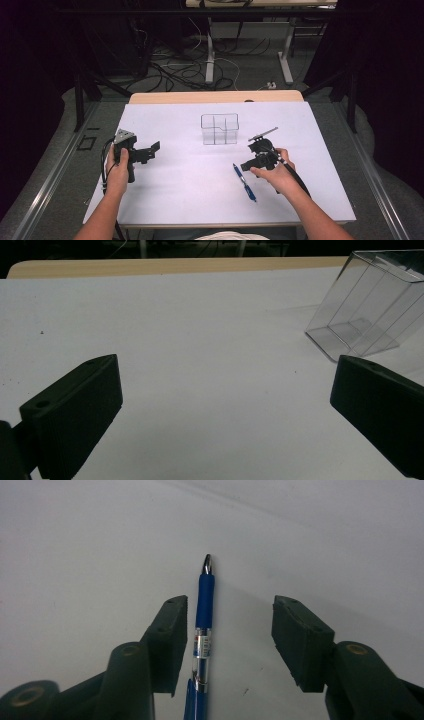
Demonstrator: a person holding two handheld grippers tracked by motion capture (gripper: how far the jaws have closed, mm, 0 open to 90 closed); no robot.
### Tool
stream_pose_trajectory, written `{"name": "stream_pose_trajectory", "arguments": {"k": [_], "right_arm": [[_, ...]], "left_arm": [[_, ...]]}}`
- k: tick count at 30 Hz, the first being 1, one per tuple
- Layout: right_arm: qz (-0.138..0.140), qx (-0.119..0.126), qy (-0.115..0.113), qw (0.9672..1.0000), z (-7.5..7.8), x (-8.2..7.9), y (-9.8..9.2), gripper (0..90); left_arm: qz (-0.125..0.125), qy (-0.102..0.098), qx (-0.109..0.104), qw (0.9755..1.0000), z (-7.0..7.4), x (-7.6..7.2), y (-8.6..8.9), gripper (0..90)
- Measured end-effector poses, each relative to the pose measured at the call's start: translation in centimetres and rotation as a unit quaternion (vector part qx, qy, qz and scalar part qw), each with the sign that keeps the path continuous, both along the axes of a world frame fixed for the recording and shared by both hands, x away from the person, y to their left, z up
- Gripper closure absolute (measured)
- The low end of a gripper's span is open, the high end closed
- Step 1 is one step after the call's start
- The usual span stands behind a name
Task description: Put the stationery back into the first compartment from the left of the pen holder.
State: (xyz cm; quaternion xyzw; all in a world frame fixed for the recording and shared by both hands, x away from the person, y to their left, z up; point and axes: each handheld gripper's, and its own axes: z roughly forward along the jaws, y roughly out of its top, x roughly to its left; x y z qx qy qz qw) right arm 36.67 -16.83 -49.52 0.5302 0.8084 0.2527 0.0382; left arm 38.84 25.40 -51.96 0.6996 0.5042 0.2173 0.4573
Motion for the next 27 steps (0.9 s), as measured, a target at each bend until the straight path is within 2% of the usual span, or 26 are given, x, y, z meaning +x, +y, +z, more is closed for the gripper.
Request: {"name": "stream_pose_trajectory", "arguments": {"k": [1, 2, 3, 4, 5, 7, 8, 10, 12, 14, 17, 19, 20, 25, 26, 27], "right_arm": [[0.000, -0.002, 0.008, 1.0000, -0.1, 0.0, 0.1, 52.3], [-0.011, 0.017, -0.008, 0.9998, -0.7, 0.0, 0.3, 53.6], [0.009, -0.035, 0.048, 0.9982, 0.2, 0.2, 0.1, 56.0], [-0.005, -0.003, 0.020, 0.9998, -0.5, 0.1, 0.4, 57.2], [-0.011, 0.023, 0.003, 0.9997, -1.0, 0.1, 0.5, 58.1], [-0.007, -0.003, 0.040, 0.9992, -0.6, 0.3, 0.6, 60.3], [-0.001, -0.009, 0.043, 0.9990, -0.6, 0.3, 0.7, 60.9], [-0.005, 0.004, 0.032, 0.9995, -1.1, 0.4, 0.9, 61.3], [-0.007, 0.005, 0.035, 0.9994, -1.2, 0.6, 1.0, 61.6], [-0.011, 0.016, 0.027, 0.9995, -1.5, 0.7, 1.2, 62.8], [-0.013, 0.006, 0.057, 0.9983, -1.3, 0.9, 1.3, 64.9], [-0.007, 0.009, 0.055, 0.9984, -1.6, 1.1, 1.3, 66.6], [-0.009, 0.020, 0.052, 0.9984, -1.8, 1.1, 1.4, 67.6], [-0.008, 0.005, 0.068, 0.9977, -2.1, 1.3, 1.8, 70.9], [-0.016, 0.017, 0.063, 0.9977, -2.3, 1.3, 2.0, 71.0], [-0.008, 0.010, 0.062, 0.9980, -2.4, 1.4, 1.9, 71.4]], "left_arm": [[0.000, 0.000, 0.000, 1.0000, 0.0, 0.0, 0.0, 0.4], [0.000, 0.001, 0.000, 1.0000, 0.0, 0.0, 0.0, 0.4], [0.000, 0.001, 0.000, 1.0000, 0.0, 0.0, 0.0, 0.3], [0.001, 0.000, -0.001, 1.0000, 0.0, 0.0, 0.0, 0.4], [0.001, 0.000, -0.001, 1.0000, 0.0, 0.0, 0.0, 0.4], [-0.001, 0.000, 0.000, 1.0000, 0.0, 0.0, 0.0, 0.4], [-0.001, -0.001, 0.000, 1.0000, 0.0, 0.0, 0.0, 0.4], [-0.001, -0.001, 0.000, 1.0000, 0.0, 0.0, 0.0, 0.4], [0.000, 0.000, 0.000, 1.0000, 0.0, 0.0, 0.0, 0.4], [0.000, 0.000, 0.000, 1.0000, 0.0, 0.0, 0.0, 0.4], [0.000, 0.001, 0.001, 1.0000, 0.0, 0.0, 0.0, 0.4], [0.001, 0.001, 0.001, 1.0000, 0.0, 0.0, 0.0, 0.4], [0.000, 0.001, 0.001, 1.0000, 0.0, 0.0, 0.0, 0.4], [0.001, 0.003, 0.001, 1.0000, 0.0, 0.0, 0.0, 0.4], [0.001, 0.003, 0.000, 1.0000, 0.0, 0.0, 0.0, 0.4], [0.001, 0.004, 0.001, 1.0000, 0.0, 0.0, 0.0, 0.4]]}}
